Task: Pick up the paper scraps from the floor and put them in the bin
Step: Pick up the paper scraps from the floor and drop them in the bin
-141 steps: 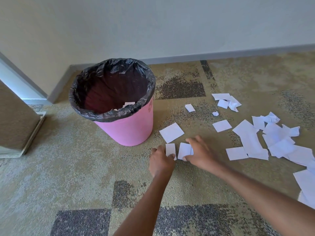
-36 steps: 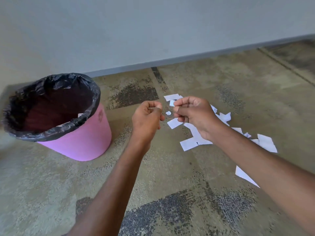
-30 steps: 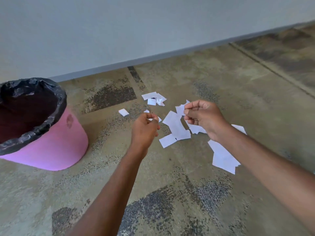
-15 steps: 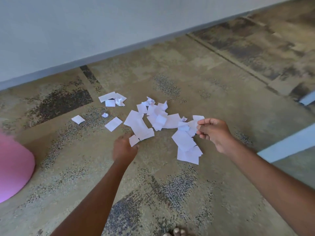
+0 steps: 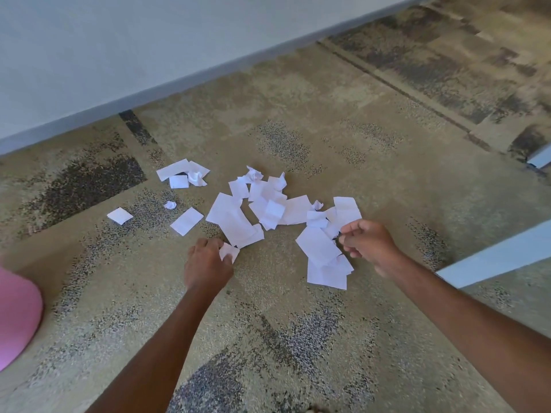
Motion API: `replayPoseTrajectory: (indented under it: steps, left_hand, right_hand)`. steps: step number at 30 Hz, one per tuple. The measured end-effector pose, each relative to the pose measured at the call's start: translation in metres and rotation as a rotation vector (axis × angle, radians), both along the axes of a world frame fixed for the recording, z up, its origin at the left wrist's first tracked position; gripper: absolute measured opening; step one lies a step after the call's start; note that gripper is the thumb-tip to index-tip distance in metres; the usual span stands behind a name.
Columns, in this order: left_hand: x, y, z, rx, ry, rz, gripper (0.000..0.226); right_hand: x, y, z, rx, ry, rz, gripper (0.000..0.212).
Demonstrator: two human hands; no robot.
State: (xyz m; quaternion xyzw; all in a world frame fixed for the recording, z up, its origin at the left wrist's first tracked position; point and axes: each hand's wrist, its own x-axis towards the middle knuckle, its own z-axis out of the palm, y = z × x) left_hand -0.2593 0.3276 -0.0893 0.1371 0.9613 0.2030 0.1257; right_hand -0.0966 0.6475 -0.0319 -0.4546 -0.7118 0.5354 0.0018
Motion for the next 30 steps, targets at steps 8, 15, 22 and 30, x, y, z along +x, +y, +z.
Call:
replayPoseTrajectory:
  steps: [8, 15, 22, 30]
  left_hand:
    - [0.004, -0.005, 0.007, 0.163, 0.083, 0.078, 0.016]
    - [-0.025, 0.024, 0.014, 0.294, 0.062, 0.181, 0.021]
    - [-0.032, 0.079, 0.004, -0.047, -0.015, 0.175, 0.036]
    - [-0.028, 0.087, 0.003, 0.113, -0.055, 0.293, 0.025]
  right_hand:
    - [-0.016, -0.016, -0.030, 0.342, -0.180, 0.271, 0.046]
    - [-0.019, -0.019, -0.037, 0.483, -0.237, 0.422, 0.045]
    - [-0.013, -0.012, -0.039, 0.442, -0.194, 0.406, 0.035]
    - [-0.006, -0.010, -0.035, 0.315, -0.106, 0.385, 0.028]
